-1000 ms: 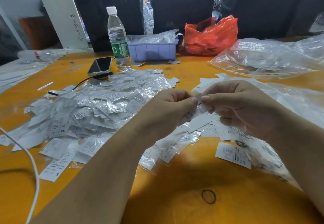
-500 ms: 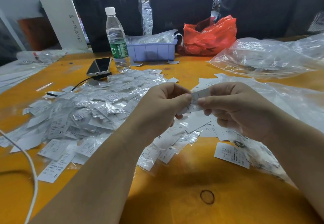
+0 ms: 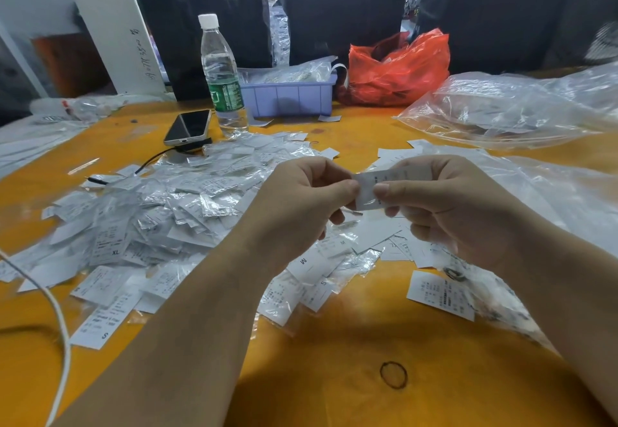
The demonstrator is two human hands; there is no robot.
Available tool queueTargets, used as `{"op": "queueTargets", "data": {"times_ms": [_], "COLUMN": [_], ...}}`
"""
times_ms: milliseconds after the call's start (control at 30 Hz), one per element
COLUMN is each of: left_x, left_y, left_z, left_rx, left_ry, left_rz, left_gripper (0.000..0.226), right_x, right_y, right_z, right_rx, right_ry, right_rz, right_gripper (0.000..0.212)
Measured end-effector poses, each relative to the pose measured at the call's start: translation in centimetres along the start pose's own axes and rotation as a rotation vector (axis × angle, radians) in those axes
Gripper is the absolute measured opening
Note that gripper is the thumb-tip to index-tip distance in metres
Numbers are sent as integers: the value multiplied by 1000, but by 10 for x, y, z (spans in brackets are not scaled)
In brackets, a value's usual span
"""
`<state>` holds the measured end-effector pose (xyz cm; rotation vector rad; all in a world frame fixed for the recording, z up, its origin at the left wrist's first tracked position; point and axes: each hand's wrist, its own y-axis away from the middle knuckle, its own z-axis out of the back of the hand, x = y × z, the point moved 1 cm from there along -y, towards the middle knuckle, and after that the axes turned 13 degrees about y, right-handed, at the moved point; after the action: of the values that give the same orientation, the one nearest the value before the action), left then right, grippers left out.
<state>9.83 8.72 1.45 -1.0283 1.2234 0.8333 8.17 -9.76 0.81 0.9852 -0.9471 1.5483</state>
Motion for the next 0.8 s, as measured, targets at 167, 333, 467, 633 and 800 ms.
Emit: {"op": "queueTargets", "data": {"times_ms": [167,333,467,633,800], "left_x": [3,4,4,-2,0], "left_y": [0,-2,-2,-9,-13], "left_z": [-1,-1,-2,20,44], "left_rx": [-27,-1,5,-121,-238], "left_ry": [-17,2,-35,-54,-433], "left_rz": [-24,12,34,122,247], "left_gripper": [6,8,9,10,9], "right_x": [0,1,1,6,3], "right_y": [1,1,1,2,1], "right_z": [-3,-2,-2,5,12], "right_rx": [28,16,48,-36,-226], "right_ry": [-7,10,30,4,309], "right_rz": [17,10,0,-39,0], "right_gripper": [20,20,29,12,7]}}
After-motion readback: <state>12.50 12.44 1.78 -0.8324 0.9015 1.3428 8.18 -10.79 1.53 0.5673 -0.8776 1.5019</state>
